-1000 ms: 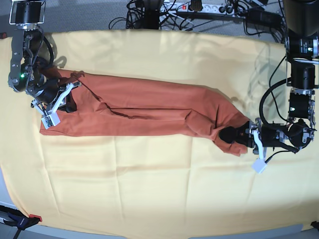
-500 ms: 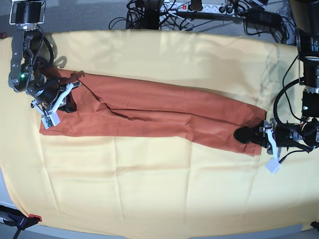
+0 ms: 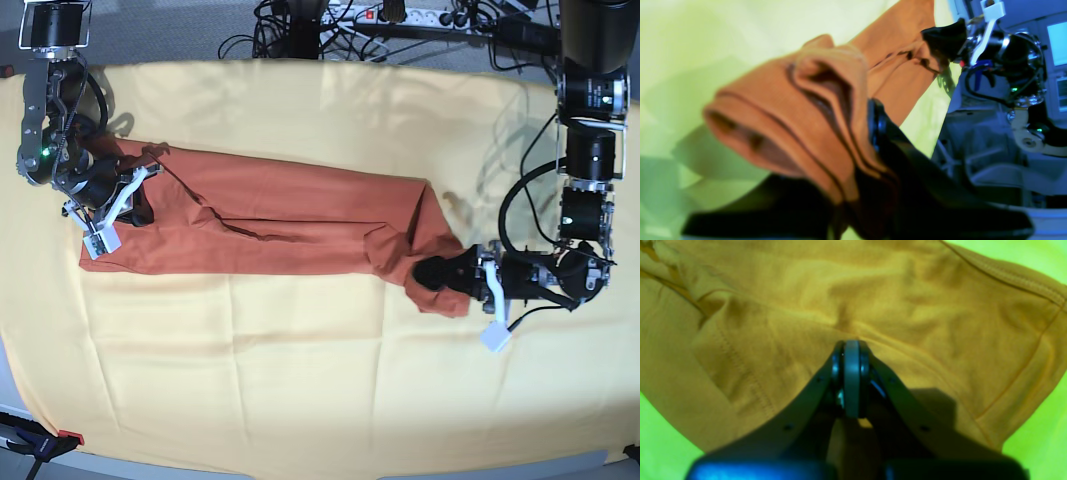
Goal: Fold the T-shirt properly
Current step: 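Lift the strip end with the left gripper and fold it toward the right gripper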
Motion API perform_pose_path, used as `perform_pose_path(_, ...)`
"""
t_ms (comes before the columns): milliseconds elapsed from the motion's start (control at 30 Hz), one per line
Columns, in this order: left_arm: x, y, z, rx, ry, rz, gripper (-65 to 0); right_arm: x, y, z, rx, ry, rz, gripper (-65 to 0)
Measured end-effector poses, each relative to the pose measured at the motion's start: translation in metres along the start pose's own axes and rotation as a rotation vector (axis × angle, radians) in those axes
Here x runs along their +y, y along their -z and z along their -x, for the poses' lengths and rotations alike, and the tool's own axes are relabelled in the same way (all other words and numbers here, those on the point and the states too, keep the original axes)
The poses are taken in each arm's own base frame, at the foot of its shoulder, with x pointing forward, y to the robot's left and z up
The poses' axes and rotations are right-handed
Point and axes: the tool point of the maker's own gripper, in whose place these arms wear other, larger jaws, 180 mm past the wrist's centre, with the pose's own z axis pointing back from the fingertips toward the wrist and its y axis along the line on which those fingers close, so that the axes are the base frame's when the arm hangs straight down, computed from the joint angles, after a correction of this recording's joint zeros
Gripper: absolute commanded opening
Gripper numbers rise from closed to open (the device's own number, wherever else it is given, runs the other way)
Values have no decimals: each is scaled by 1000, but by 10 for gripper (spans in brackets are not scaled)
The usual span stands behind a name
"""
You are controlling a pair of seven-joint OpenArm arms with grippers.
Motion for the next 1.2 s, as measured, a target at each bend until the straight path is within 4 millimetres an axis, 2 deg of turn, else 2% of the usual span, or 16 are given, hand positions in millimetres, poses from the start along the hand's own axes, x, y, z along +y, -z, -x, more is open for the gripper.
perform_pose_path(133,-14,24,-1,-9,4,65,-650,0,0,0,0,0,0,-650)
perform_pose_path(433,-49,77,19,-18,39,224,-650,0,0,0,-2,2,-2,-650)
perform_pose_path(533,-45,92,33,12,45,192,-650,0,0,0,-2,1,-2,-650)
perform_pose_path(667,-42,107,42,1,30,164,-650,1,0,0,-2,-5,-7,-650)
perform_pose_path(733,-48,114,42,-5,26,180,-650,1,0,0,-2,-5,-7,-650)
perform_pose_path(767,-50,116,42,-7,24,189,-630,1,0,0,-2,-5,-7,-650)
perform_pose_path(867,-61,122,37,-36,-20,233,-391,1,0,0,-2,-5,-7,-650)
perform_pose_path(933,-71,122,28,-80,-37,286,-270,1,0,0,-2,-5,-7,-650)
perform_pose_path(967,-71,121,26,-90,-37,288,-249,1,0,0,-2,-5,-7,-650)
perform_pose_path(1200,-71,121,23,-107,-38,288,-247,1,0,0,-2,-5,-7,-650)
